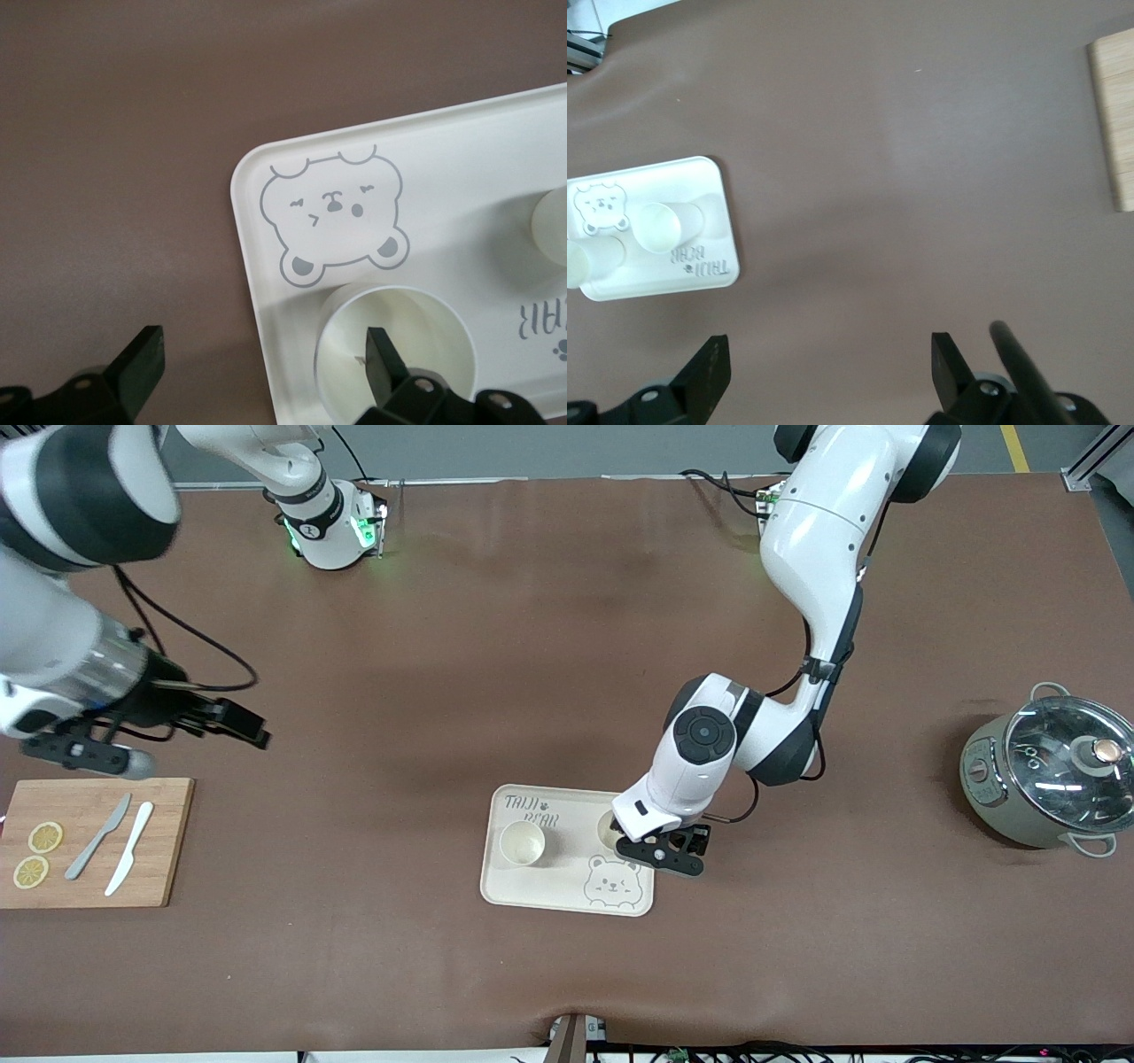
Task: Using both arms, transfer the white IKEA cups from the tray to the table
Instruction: 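Lower the left gripper onto a cup while the right gripper approaches the tray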
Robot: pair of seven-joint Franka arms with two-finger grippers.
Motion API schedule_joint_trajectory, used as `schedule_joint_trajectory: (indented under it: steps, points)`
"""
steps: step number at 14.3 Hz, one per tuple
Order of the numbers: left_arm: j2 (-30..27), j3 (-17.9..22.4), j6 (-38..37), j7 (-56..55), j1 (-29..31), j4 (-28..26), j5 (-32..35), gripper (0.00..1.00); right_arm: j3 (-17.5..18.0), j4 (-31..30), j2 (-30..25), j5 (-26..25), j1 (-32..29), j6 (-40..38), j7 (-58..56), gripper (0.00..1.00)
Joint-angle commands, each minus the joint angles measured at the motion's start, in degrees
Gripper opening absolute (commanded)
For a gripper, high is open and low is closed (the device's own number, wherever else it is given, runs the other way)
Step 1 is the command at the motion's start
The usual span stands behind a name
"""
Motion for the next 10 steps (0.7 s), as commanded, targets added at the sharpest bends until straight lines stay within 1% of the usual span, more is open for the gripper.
schedule_joint_trajectory:
  steps: [1,6,8,10]
  points:
    - [1.21,0.54,0.55,-0.35,-0.83,1.13,0.88,1.0,-0.47,1.45,3.79,-0.09,3.65,3.64,5.76,1.0]
    - [1.47,0.45,0.55,-0.71,-1.62,0.52,0.79,1.0,-0.47,1.54,10.46,-0.26,8.57,12.52,13.15,1.0]
    - [1.73,0.45,0.64,-0.62,-1.62,0.43,0.96,1.0,-0.64,3.03,14.06,-0.44,11.03,15.86,16.92,1.0]
    - [2.44,0.45,0.72,-0.79,-1.71,0.51,0.79,1.0,-0.64,5.83,17.84,-1.49,13.23,16.93,20.18,1.0]
